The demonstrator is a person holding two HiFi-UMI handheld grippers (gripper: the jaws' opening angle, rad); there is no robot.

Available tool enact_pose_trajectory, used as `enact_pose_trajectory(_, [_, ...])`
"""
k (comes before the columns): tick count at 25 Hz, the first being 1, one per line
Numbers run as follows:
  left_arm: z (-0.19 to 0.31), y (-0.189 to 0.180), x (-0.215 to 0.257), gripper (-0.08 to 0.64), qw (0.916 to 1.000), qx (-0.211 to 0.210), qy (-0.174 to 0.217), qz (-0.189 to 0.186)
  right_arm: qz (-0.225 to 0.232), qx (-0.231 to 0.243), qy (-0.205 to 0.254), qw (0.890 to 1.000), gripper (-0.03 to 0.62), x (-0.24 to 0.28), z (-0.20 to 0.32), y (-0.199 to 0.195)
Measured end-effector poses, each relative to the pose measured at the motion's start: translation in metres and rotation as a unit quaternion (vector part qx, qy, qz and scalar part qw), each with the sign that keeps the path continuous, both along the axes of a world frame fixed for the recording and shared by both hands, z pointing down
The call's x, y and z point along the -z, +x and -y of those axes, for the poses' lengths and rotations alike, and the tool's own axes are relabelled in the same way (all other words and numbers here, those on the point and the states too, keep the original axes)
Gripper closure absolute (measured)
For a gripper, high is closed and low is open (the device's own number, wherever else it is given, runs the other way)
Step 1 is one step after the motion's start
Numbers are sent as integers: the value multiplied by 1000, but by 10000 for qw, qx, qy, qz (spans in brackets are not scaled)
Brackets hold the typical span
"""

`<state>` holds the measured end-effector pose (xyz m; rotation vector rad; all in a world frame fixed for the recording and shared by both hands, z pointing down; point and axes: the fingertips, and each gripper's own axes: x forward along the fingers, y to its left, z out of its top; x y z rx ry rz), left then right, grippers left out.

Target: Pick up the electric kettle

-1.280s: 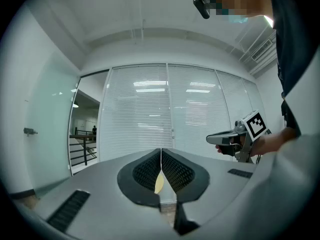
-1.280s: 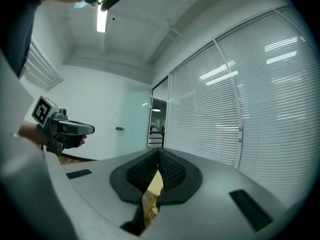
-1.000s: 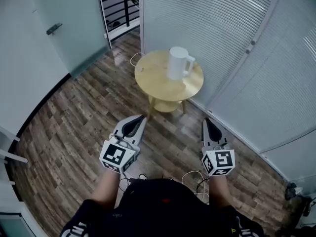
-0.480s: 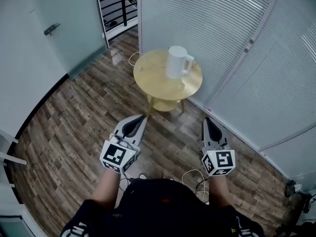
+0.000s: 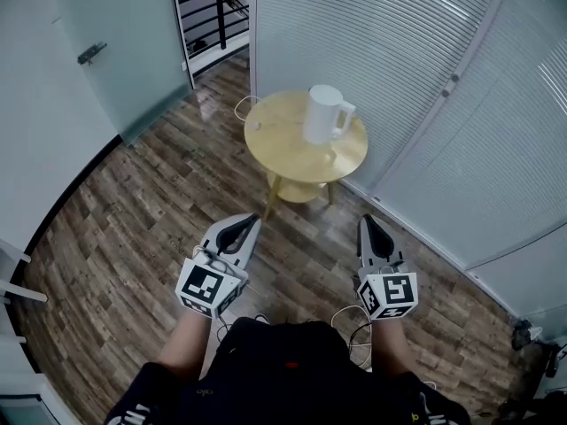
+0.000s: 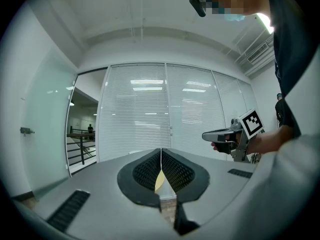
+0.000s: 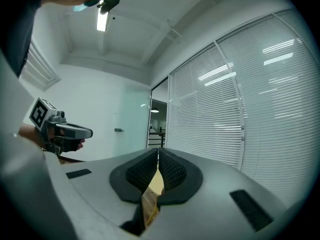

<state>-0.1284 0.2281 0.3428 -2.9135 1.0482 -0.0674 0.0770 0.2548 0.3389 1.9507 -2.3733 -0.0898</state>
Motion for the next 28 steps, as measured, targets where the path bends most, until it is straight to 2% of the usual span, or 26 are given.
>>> enact_pose_trajectory(7, [16, -33, -15, 534, 9999, -75, -70, 36, -68, -44, -245, 9997, 566, -23, 10, -36])
enact_pose_trajectory(16, [51, -42, -28, 534, 9999, -51, -110, 43, -106, -77, -417, 9990, 566, -36, 49, -44])
enact_pose_trajectory(22, [89, -31, -32, 534, 9999, -33, -162, 36, -87, -44, -433, 9990, 566, -45, 91, -37])
enact_pose_trajectory(28, [147, 11, -27, 534, 9998, -107, -47, 146, -47, -130, -350, 9993, 566, -44, 149, 7])
